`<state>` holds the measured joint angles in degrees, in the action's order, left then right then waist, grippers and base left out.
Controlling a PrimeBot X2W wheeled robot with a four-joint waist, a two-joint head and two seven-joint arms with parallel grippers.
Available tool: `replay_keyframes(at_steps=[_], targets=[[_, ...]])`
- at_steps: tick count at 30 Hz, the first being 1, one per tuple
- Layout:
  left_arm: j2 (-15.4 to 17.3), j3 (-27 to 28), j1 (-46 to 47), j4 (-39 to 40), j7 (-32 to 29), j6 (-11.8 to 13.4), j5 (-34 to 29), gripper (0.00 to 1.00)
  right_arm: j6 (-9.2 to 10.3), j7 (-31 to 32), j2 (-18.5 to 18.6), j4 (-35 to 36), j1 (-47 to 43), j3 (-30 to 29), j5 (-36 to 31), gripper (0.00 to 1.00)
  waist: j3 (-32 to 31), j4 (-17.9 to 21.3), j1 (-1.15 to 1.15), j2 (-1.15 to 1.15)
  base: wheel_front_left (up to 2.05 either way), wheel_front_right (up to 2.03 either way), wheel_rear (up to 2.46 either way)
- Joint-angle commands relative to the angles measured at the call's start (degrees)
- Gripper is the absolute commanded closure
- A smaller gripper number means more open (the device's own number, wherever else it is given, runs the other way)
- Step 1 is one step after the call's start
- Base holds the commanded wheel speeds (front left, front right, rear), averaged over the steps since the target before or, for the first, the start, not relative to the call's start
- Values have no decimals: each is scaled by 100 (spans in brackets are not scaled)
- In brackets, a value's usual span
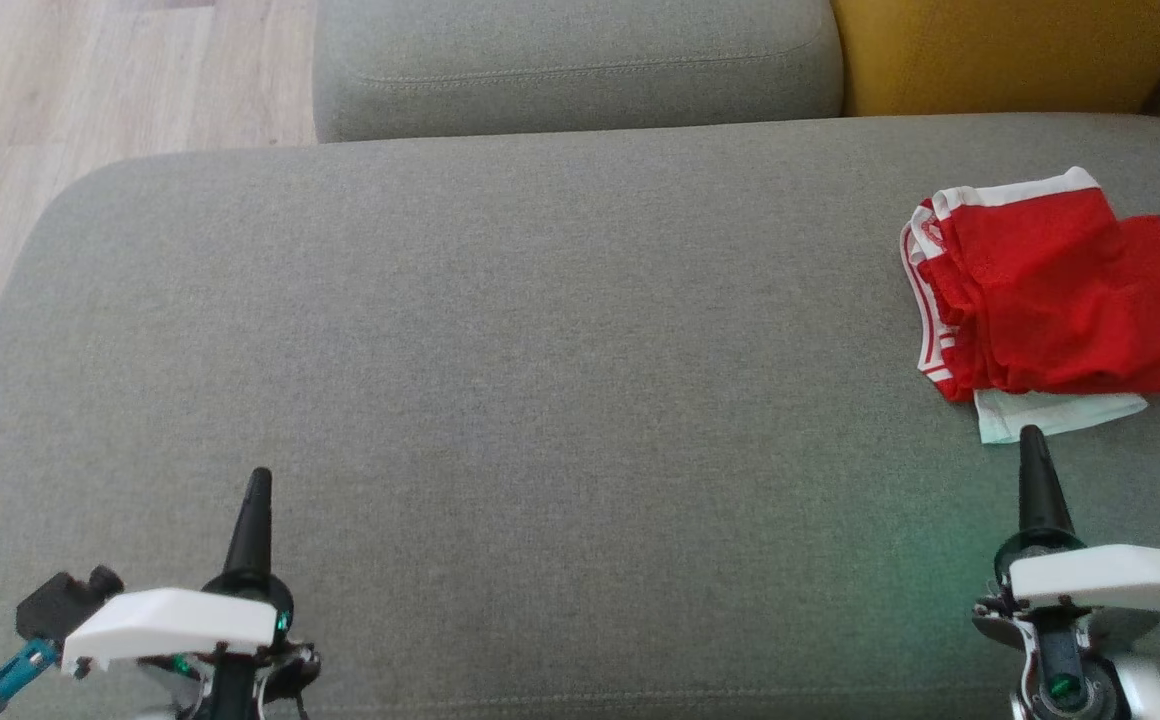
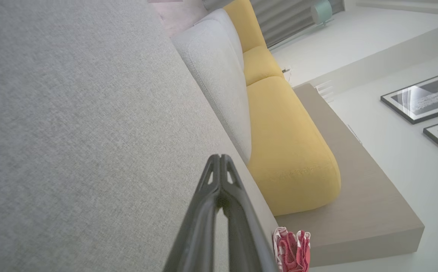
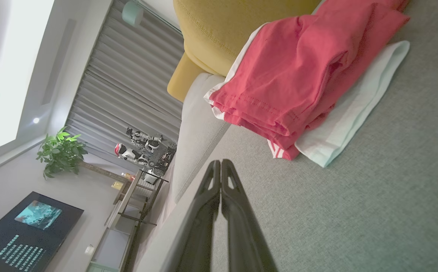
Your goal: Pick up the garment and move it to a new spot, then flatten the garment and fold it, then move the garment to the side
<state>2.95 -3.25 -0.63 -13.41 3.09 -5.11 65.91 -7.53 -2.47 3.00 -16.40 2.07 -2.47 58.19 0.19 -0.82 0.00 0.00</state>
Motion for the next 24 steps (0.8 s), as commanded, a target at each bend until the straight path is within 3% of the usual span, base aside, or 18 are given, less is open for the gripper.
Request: replay_keyframes(at_steps=[1, 24], targets=[[94, 165, 330, 146, -35, -52, 152, 100, 3, 54, 50, 218, 335, 34, 197, 100, 0, 2, 0, 0, 0, 0, 0], [101, 485, 496, 46, -424, -143, 1430, 100, 3, 440, 44, 229, 369, -148, 1794, 100, 0, 41, 0, 0, 0, 0, 0]])
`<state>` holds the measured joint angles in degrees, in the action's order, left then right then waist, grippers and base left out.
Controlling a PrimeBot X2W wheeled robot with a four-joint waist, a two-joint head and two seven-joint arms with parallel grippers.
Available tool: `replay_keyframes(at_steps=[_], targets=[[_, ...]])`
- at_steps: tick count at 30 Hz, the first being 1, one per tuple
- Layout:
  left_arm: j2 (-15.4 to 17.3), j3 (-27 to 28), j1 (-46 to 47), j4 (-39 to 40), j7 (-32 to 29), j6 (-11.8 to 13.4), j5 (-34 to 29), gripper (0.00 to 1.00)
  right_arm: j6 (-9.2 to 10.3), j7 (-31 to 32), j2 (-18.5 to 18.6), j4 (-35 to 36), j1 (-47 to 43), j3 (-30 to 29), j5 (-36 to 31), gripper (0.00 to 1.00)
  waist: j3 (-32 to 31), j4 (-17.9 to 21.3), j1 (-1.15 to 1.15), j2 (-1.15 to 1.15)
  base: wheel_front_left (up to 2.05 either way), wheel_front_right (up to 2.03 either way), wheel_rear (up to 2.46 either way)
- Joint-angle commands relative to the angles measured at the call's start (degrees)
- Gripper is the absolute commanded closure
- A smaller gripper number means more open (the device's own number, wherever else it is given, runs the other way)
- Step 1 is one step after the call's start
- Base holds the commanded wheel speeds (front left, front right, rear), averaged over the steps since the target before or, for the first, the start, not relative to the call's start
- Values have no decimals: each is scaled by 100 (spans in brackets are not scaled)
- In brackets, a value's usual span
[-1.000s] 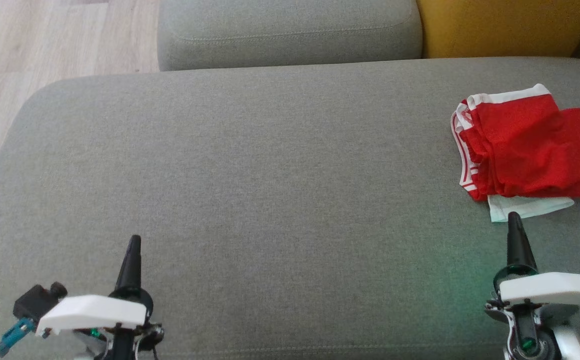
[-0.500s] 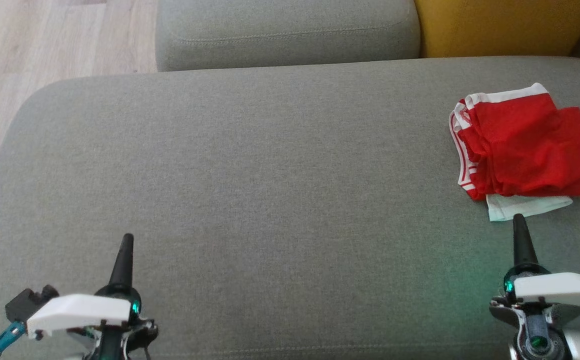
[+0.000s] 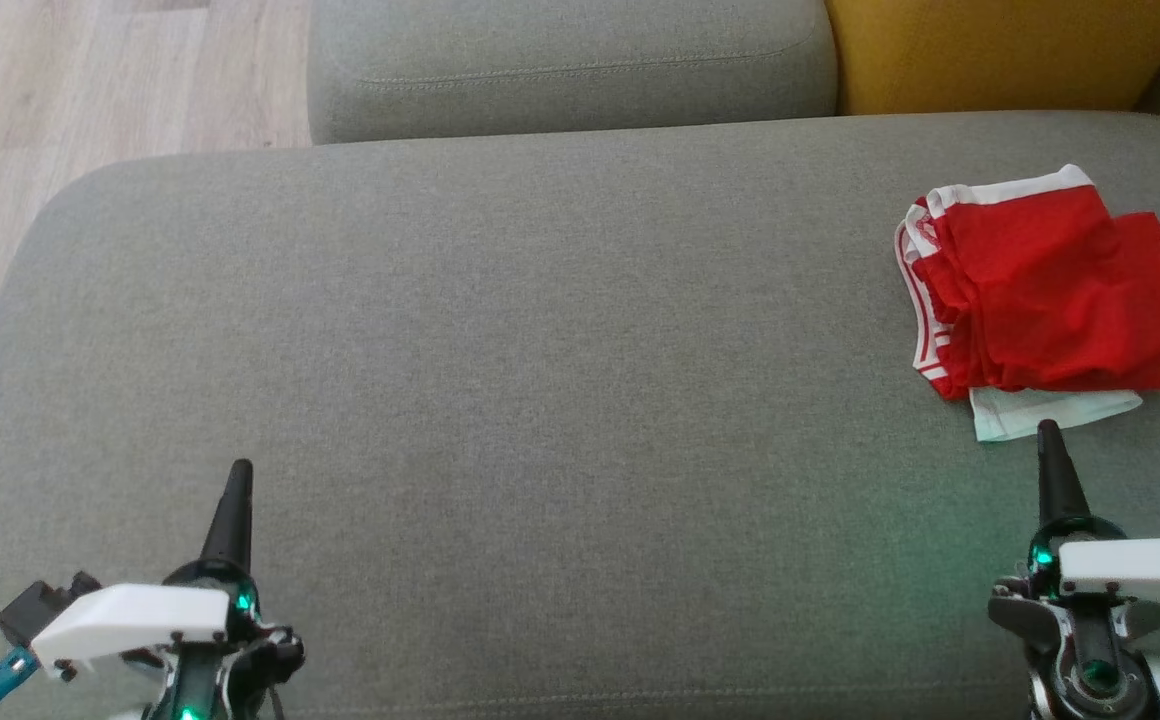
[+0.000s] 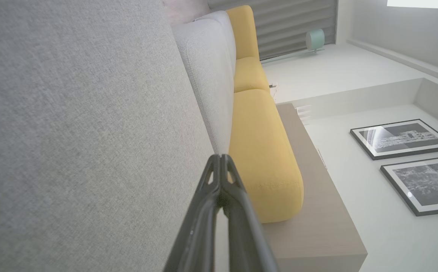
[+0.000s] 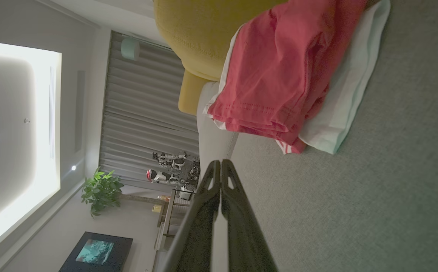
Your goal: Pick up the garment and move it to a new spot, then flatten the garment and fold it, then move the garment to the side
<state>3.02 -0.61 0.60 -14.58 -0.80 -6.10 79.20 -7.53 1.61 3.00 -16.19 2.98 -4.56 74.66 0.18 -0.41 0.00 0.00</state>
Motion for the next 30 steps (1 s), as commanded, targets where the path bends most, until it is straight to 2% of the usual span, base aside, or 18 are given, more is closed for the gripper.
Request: replay_keyframes(at_steps=[1, 24, 30], targets=[[95, 235, 380, 160, -53, -48, 157, 100, 3, 49, 44, 209, 280, 54, 217, 100, 0, 2, 0, 0, 0, 0, 0], [94, 564, 546, 59, -450, -138, 1420, 100, 4, 437, 35, 220, 314, -132, 1803, 100, 0, 41, 0, 0, 0, 0, 0], [86, 575, 547, 59, -459, -138, 1411, 100, 4, 441, 31, 220, 315, -138, 1798, 100, 0, 41, 0, 0, 0, 0, 0]])
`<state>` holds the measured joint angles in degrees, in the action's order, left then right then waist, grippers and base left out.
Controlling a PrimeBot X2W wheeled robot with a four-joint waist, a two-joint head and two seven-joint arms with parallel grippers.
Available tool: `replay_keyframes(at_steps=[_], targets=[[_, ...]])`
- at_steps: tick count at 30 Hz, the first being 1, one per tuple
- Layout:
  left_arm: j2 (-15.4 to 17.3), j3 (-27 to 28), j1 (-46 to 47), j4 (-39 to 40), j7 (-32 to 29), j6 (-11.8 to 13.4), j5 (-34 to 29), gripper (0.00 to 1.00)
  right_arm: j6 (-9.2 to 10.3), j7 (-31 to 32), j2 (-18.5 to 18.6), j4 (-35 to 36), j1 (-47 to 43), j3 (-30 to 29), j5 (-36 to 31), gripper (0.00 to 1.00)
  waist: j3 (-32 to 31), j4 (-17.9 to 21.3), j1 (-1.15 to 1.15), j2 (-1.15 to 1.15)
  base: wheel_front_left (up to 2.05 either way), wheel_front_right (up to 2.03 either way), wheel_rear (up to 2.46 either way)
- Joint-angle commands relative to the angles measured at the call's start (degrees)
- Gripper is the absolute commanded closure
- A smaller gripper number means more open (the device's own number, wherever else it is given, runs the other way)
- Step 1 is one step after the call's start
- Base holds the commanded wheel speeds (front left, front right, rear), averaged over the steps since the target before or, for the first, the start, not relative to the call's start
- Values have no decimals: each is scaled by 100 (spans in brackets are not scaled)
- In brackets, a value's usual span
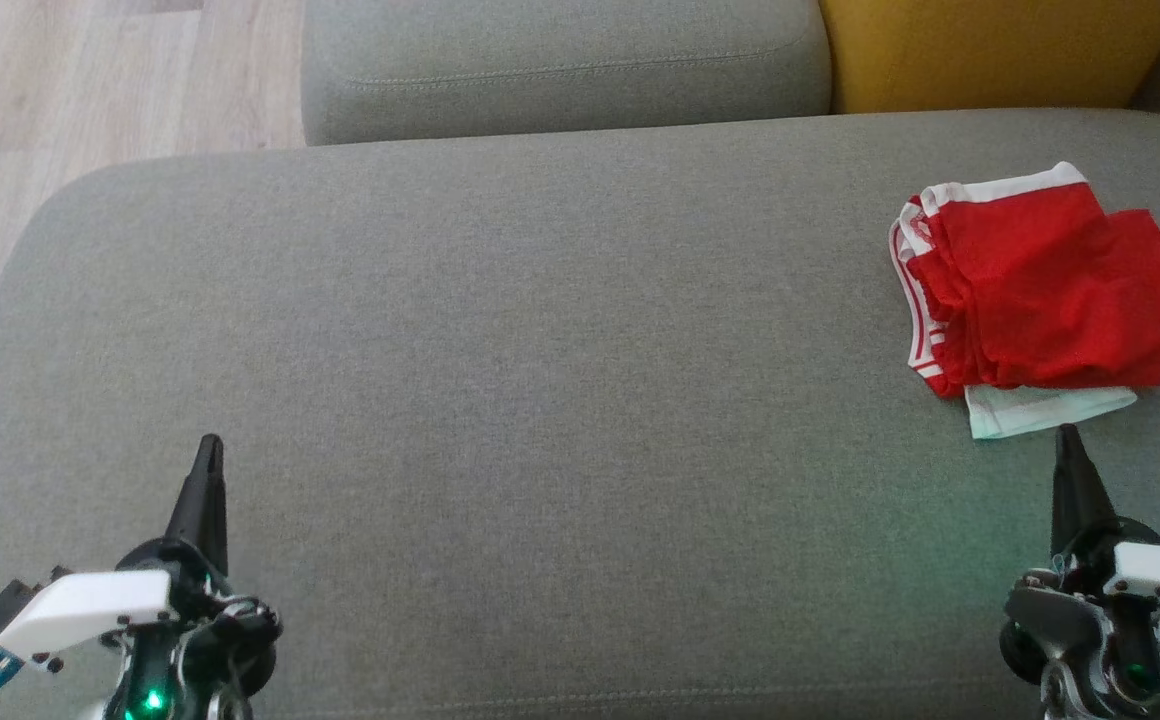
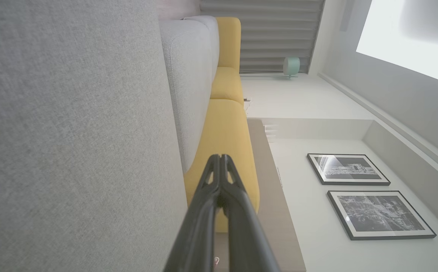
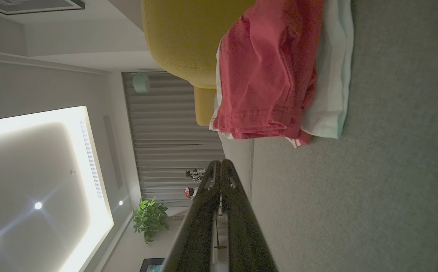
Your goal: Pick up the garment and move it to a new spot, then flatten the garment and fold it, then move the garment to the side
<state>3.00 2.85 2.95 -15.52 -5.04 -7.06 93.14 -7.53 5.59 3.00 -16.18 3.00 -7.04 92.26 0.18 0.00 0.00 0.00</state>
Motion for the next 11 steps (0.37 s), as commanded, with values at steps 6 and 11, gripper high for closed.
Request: replay_keyframes(at_steps=[6, 11], targets=[[81, 238, 313, 152, -42, -43, 10, 100, 4, 47, 28, 218, 313, 105, 35, 100, 0, 0, 0, 0, 0, 0, 0], [75, 246, 313, 151, -48, -43, 3, 100, 4, 50, 25, 218, 314, 101, 31, 100, 0, 0, 0, 0, 0, 0, 0]])
